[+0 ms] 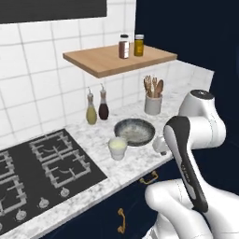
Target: Grab a lemon wedge from the fridge and one ice cube from the ice bowl, and put them in the glass of lemonade.
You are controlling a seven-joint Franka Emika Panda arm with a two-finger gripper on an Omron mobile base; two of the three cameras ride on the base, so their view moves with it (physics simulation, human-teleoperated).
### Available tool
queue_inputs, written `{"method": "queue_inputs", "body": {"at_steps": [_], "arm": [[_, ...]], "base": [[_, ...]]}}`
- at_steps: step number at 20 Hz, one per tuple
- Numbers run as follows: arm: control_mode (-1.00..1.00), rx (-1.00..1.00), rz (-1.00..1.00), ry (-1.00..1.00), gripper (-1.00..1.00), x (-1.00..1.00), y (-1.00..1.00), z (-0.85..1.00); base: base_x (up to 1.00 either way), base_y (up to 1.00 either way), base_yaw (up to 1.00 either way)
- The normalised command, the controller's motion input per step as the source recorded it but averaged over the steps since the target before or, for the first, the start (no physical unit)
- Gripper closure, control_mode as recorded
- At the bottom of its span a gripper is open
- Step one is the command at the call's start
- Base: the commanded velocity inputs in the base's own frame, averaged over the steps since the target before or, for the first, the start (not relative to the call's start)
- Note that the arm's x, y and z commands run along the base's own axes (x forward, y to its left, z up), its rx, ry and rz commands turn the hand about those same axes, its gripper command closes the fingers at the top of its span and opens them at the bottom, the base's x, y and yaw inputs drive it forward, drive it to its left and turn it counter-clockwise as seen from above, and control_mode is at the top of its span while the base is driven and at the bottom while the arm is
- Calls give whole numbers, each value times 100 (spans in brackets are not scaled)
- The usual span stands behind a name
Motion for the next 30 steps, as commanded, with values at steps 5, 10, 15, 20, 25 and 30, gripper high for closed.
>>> {"method": "queue_inputs", "body": {"at_steps": [5, 10, 15, 20, 25, 30], "arm": [[100, 0, 0, 0, -100, 0, 0, 0], [100, 0, 0, 0, -100, 0, 0, 0], [100, 0, 0, 0, -100, 0, 0, 0], [100, 0, 0, 0, -100, 0, 0, 0], [100, 0, 0, 0, -100, 0, 0, 0], [100, 0, 0, 0, -100, 0, 0, 0]], "base": [[-18, -27, -75], [-11, -28, -76], [0, -23, -75], [0, -11, -81], [12, -7, -85], [23, -74, -47]]}}
